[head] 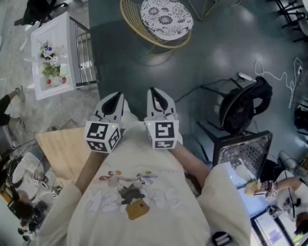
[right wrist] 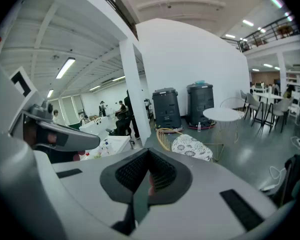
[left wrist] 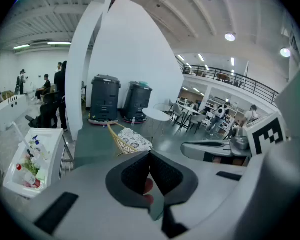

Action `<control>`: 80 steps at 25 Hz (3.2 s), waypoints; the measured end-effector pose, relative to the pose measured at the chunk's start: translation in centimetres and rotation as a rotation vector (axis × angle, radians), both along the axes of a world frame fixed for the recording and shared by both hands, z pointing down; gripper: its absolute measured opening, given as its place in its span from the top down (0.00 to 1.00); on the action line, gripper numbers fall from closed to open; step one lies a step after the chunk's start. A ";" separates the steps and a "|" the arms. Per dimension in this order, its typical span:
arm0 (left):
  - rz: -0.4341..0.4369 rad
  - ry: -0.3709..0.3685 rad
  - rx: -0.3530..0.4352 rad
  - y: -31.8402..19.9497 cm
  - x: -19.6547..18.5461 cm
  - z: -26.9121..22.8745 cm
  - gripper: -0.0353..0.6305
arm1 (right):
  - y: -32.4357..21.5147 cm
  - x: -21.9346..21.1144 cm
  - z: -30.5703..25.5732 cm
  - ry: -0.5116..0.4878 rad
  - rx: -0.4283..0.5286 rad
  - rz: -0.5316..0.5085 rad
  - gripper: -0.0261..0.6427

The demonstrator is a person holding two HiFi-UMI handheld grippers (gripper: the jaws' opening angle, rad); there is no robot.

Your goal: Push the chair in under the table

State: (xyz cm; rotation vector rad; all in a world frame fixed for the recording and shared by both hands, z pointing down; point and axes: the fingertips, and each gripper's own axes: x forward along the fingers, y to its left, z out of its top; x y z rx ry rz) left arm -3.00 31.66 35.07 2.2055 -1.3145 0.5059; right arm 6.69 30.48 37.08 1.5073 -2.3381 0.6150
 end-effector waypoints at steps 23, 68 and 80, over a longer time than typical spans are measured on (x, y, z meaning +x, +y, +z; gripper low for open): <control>0.015 -0.022 0.016 -2.5 2.4 -1.0 0.93 | -2.5 2.7 -1.6 -0.146 0.047 0.000 0.95; -0.228 0.174 -0.629 -43.2 -5.1 21.4 0.76 | -30.0 5.8 21.9 0.318 -0.535 -0.440 0.76; -0.256 0.163 -0.686 -40.7 -4.8 26.6 0.76 | -24.6 2.4 30.9 0.551 -0.455 -0.842 0.75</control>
